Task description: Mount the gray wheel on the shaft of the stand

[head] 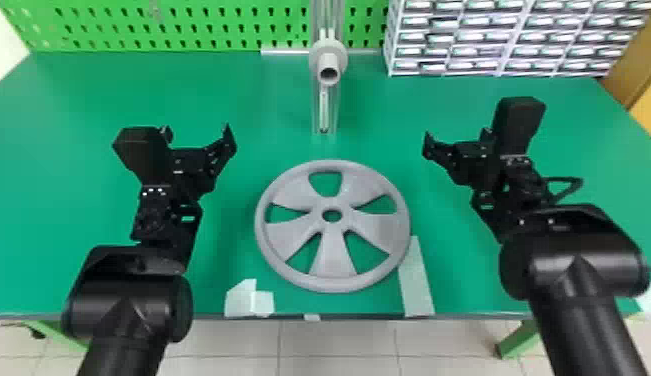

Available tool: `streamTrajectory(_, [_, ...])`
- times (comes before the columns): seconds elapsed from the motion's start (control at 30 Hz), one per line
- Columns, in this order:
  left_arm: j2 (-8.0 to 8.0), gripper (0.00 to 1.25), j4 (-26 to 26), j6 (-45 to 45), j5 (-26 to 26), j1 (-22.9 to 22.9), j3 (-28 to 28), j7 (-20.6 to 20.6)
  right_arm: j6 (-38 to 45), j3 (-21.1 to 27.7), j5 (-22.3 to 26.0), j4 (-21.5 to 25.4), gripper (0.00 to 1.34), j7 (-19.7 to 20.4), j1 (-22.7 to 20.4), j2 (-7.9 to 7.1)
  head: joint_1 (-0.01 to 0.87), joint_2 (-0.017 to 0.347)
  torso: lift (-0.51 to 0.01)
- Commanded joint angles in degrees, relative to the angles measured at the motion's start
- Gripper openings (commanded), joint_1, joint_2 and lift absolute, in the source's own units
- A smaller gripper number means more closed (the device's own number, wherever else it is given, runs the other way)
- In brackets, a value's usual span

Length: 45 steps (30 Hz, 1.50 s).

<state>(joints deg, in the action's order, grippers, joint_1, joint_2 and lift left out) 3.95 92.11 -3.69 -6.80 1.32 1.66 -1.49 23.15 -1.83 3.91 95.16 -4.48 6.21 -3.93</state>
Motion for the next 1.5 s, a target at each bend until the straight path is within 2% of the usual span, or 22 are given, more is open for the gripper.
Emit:
streamTrajectory(0.0, [0.0,1.06,0.0,0.0,-0.1,0.0,-0.1,0.0,11.1,-1.2,0.4,3.1,1.2,0.0,2.5,-0.38,0.865,0.052,-0.101])
streamTrajectory(0.23, [0.0,1.06,0.0,0.0,-0.1,0.0,-0.1,0.0,25.9,-3.4,0.9,6.2,1.2,0.0,7.6,-1.25,0.865,0.052,-0.101])
streamTrajectory(0.6, [0.09,1.06,0.0,0.0,0.0,0.1,0.0,0.0,44.0,-7.9,1.0,6.4,1.2,0.0,15.7,-2.75,0.865,0.052,-0.101])
streamTrajectory(0.8, [0.09,1.06,0.0,0.0,0.2,0.0,0.0,0.0,52.5,-9.6,1.0,6.3,1.19,0.0,19.3,-3.1,0.865,0.052,-0.101])
streamTrajectory(0.93, [0.09,1.06,0.0,0.1,0.3,0.0,0.1,0.0,58.9,-9.8,2.9,3.9,1.11,0.0,22.3,-3.1,0.865,0.052,-0.101])
streamTrajectory(1.03, [0.09,1.06,0.0,0.0,0.5,-0.1,0.1,0.0,60.3,-9.8,3.7,2.2,1.09,0.0,23.4,-2.92,0.865,0.052,-0.101])
streamTrajectory(1.37, [0.09,1.06,0.0,0.1,0.7,0.0,0.1,0.0,65.7,-12.3,4.7,-4.0,1.14,0.0,29.1,-2.57,0.865,0.052,-0.101])
streamTrajectory(1.47, [0.09,1.06,0.0,0.1,0.8,0.0,0.1,0.0,66.4,-13.4,7.4,-7.4,1.16,-0.1,31.3,-2.84,0.865,0.052,-0.101])
